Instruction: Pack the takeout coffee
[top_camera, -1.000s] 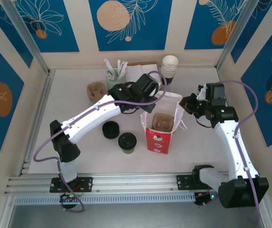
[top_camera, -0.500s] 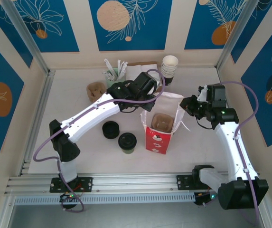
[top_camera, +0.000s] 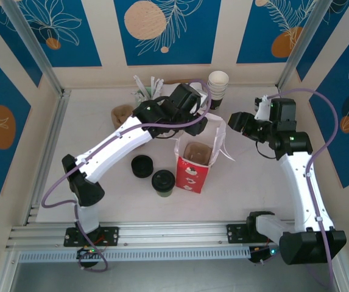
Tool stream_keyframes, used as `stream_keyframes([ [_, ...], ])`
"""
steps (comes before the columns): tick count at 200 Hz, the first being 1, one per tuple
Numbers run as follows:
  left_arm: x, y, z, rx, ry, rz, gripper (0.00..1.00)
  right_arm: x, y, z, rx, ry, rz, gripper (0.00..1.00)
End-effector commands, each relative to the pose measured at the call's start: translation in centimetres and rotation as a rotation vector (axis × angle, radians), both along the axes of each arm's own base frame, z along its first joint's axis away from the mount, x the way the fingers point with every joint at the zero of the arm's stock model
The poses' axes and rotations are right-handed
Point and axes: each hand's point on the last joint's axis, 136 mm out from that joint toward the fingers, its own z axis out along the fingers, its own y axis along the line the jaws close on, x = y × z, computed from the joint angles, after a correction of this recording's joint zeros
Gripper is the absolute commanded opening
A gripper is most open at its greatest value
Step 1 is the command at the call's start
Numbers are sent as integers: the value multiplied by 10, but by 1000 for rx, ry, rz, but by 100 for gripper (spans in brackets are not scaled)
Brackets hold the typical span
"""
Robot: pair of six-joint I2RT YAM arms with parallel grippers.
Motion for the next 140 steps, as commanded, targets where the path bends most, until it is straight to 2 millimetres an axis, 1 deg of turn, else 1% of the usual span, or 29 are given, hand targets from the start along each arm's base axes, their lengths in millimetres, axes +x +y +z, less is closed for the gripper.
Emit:
stream_keyframes([
  [1,4,12,15,25,-33,13,50,0,6,-2,-57,2,83,56],
  [23,-1,26,26,46,-66,14,55,3,13,-4,-73,15,131,56],
  [44,-13,44,33,66,-88,1,62,7,19,-3,-109,0,176,56],
  [72,-30,75,30,84,-108,18,71,13,19,-1,-173,-27,210,57],
  [83,-39,88,29,72,-116,23,77,15,18,-1,-190,-33,213,57],
  [109,-60,115,17,42,-120,41,93,23,16,5,-215,-59,217,58],
  [118,-67,122,7,44,-106,38,99,26,15,7,-217,-62,215,58],
  [140,-84,135,-17,32,-69,34,100,28,20,14,-200,-79,232,58],
])
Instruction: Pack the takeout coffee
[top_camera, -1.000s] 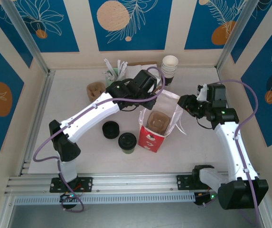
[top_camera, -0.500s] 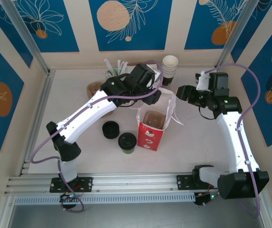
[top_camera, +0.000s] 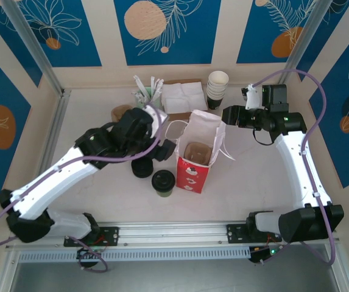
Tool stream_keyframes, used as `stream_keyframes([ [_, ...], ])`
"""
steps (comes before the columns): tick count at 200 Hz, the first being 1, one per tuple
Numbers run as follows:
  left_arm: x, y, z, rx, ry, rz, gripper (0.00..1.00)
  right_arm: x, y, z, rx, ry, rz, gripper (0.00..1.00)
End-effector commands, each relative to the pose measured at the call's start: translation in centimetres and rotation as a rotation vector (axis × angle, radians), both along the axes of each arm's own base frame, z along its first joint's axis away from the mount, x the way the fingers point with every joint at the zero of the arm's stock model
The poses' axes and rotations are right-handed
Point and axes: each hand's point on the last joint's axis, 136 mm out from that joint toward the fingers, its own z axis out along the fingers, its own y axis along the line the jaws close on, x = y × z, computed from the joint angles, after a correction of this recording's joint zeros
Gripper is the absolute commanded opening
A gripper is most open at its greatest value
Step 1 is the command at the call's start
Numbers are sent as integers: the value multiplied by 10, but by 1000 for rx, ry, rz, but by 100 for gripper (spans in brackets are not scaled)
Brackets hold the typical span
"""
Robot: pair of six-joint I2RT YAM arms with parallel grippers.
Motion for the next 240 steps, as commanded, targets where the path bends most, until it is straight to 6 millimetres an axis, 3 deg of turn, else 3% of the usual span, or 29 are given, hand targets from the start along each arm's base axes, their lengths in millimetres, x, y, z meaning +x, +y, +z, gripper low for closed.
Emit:
stream_keyframes([
  [1,-7,7,-21,-25,21,17,100,1,3,11,-8,-32,34,58],
  [57,-31,11,-88,-13,93,36,100,-1,2,14,12,-5,3,59],
  [99,-49,-1,-119,-39,105,11,100,-9,2,15,17,8,-2,59],
  [159,-59,-2,-148,60,127,48,100,-14,2,17,23,3,2,60],
  [217,-59,-7,-157,84,139,87,100,-18,1,11,8,15,8,60],
  [240,-58,-6,-159,95,147,104,95,-19,1,9,3,14,12,60],
])
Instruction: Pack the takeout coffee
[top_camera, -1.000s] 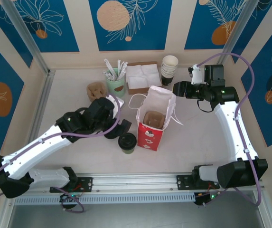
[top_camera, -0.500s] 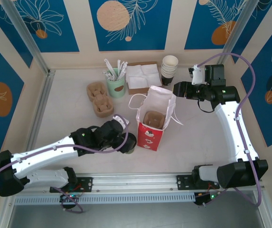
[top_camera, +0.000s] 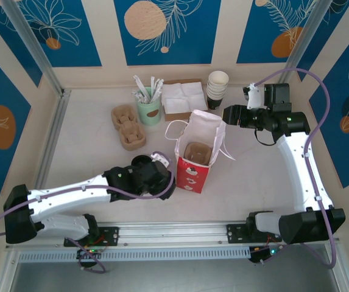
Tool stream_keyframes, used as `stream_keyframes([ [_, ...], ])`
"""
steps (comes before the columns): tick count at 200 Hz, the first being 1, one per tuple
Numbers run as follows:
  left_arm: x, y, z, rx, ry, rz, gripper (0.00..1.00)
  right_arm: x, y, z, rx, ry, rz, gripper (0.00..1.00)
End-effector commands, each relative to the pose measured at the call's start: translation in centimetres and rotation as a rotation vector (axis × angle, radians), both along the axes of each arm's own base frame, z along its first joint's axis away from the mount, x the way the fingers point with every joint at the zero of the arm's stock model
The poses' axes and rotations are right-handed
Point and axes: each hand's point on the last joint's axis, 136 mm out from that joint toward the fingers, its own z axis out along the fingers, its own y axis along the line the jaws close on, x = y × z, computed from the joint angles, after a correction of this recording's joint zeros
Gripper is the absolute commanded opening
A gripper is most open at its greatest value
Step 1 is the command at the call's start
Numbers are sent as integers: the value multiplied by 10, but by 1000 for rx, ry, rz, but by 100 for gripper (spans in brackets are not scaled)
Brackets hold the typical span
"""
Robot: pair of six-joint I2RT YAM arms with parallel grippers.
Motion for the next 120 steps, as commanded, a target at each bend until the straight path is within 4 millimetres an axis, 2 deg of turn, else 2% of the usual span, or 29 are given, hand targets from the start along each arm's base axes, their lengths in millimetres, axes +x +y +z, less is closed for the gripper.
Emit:
stream_keyframes([
  [1,4,-2,8,-6,-10,40,95,-9,1,-1,-5,4,17,60],
  [33,3,-5,4,-11,9,51,89,-8,0,-1,-3,6,13,60],
  [120,0,-11,-6,-3,47,48,87,-5,0,-5,6,17,17,61],
])
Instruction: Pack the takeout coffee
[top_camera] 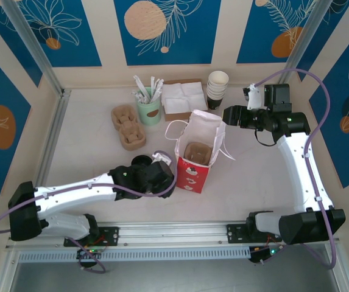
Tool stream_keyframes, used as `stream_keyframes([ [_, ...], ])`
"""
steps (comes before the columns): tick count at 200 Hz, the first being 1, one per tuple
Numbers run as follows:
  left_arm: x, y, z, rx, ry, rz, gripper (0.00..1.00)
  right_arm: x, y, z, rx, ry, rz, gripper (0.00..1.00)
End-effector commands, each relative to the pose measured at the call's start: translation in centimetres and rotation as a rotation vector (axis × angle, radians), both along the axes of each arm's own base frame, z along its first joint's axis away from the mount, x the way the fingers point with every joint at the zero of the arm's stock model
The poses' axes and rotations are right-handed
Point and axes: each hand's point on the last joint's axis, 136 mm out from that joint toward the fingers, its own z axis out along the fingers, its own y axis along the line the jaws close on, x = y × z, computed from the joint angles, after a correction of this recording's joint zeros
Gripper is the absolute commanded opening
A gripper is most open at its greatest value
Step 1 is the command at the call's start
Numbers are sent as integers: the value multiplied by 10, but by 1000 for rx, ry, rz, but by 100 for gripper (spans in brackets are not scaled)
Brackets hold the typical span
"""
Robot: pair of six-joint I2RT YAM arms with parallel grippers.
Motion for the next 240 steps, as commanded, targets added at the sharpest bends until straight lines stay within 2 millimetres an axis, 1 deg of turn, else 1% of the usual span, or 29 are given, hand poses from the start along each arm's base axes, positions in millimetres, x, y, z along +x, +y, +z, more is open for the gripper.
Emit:
stream_keyframes([
  [1,-3,-8,4,-16,17,1,86,-4,1,-3,7,8,18,61],
  [45,-1,-10,3,-10,16,3,83,-3,1,-2,15,7,20,61],
  [68,1,-8,0,14,14,17,80,-2,1,-1,19,5,19,61],
  [100,-2,-9,-4,39,18,18,78,-2,0,-3,21,7,19,61],
  [142,-4,-5,-6,63,17,36,80,-2,-2,-6,19,12,16,61],
  [207,-4,-2,-7,69,27,55,81,-1,-3,-4,25,4,14,61],
  [240,-5,-1,-11,77,35,60,82,-1,-3,-5,29,9,11,61],
])
